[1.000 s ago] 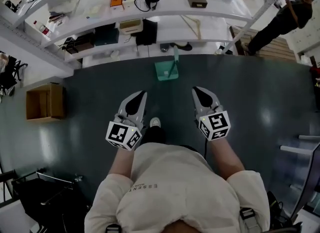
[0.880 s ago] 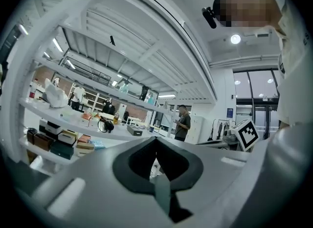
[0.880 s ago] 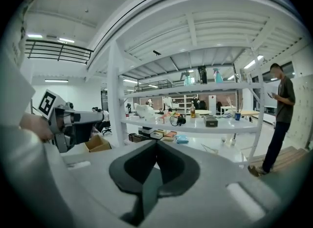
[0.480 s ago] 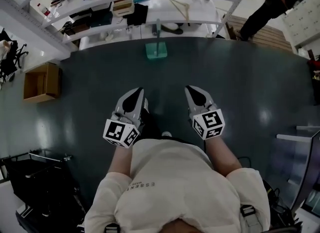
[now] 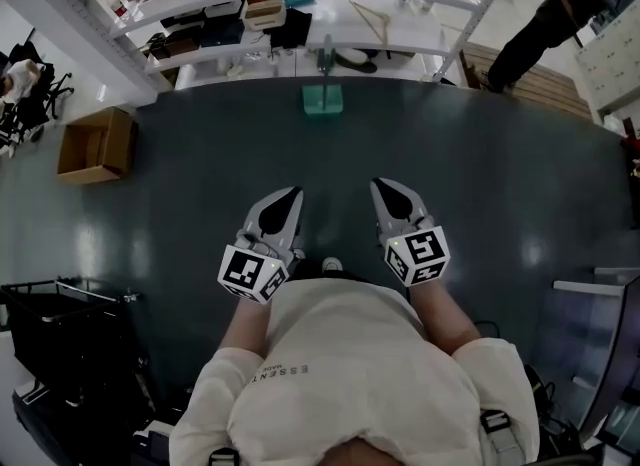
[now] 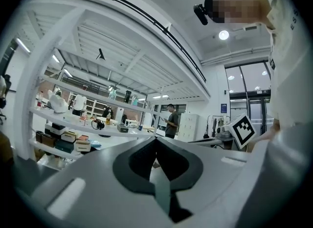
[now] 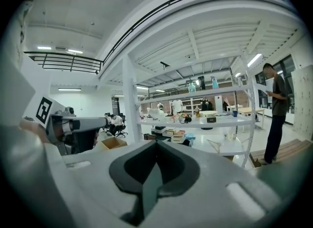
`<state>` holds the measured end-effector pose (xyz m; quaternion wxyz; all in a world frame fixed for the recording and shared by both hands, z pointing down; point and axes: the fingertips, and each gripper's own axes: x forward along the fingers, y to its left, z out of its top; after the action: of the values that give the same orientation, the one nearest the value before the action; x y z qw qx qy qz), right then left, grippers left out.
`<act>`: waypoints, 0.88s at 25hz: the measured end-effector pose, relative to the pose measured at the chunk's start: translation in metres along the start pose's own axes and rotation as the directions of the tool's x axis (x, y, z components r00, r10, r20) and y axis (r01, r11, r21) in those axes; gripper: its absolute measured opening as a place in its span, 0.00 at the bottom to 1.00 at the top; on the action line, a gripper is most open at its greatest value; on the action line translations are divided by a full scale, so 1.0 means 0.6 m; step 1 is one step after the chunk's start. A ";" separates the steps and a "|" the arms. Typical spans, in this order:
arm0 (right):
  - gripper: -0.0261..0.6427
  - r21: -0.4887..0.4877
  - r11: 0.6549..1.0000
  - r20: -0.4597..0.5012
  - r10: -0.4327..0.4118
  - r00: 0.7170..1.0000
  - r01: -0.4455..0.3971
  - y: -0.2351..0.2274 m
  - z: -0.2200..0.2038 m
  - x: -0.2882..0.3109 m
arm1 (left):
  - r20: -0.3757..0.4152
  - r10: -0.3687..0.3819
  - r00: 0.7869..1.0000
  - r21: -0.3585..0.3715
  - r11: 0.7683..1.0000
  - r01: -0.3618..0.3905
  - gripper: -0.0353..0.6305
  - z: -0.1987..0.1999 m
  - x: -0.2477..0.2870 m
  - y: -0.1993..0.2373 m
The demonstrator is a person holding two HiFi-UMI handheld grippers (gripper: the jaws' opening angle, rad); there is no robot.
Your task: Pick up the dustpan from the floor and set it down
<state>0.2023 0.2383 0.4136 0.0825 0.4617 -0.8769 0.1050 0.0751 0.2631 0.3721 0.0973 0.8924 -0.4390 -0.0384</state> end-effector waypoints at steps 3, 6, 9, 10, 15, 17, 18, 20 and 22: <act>0.03 0.008 1.000 0.005 0.015 1.000 -0.015 0.019 -0.003 -0.005 | 0.002 -0.005 1.000 0.008 1.000 0.005 0.07 -0.008 -0.015 -0.008; 0.03 0.000 1.000 0.000 0.017 1.000 -0.017 0.029 -0.013 -0.010 | -0.003 -0.008 1.000 -0.004 1.000 0.008 0.07 -0.022 -0.021 -0.015; 0.03 -0.001 1.000 0.002 0.019 1.000 -0.019 0.041 -0.017 -0.011 | -0.004 -0.019 1.000 -0.001 1.000 0.019 0.07 -0.025 -0.029 -0.022; 0.03 -0.005 1.000 0.006 0.020 1.000 -0.020 0.043 -0.015 -0.011 | -0.002 -0.023 1.000 0.003 1.000 0.023 0.07 -0.026 -0.030 -0.022; 0.03 -0.015 1.000 0.011 0.008 1.000 -0.008 0.043 -0.011 -0.006 | -0.001 -0.027 1.000 -0.005 1.000 0.027 0.07 -0.028 -0.030 -0.009; 0.03 -0.008 1.000 0.004 -0.004 1.000 0.004 0.037 -0.013 -0.005 | 0.000 -0.026 1.000 -0.010 1.000 0.026 0.07 -0.028 -0.029 -0.005; 0.03 -0.007 1.000 0.001 -0.011 1.000 0.011 0.033 -0.014 -0.006 | 0.001 -0.026 1.000 -0.009 1.000 0.026 0.07 -0.028 -0.029 -0.004; 0.03 -0.008 1.000 -0.004 -0.022 1.000 0.022 0.026 -0.017 -0.007 | 0.005 -0.025 1.000 -0.009 1.000 0.025 0.07 -0.027 -0.029 -0.001; 0.03 -0.008 0.999 -0.010 -0.031 0.999 0.031 0.021 -0.020 -0.005 | 0.010 -0.021 1.000 -0.011 1.000 0.021 0.07 -0.028 -0.029 0.003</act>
<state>0.1942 0.2506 0.4231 0.0905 0.4743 -0.8697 0.1025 0.0656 0.2778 0.3885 0.1000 0.8962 -0.4297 -0.0462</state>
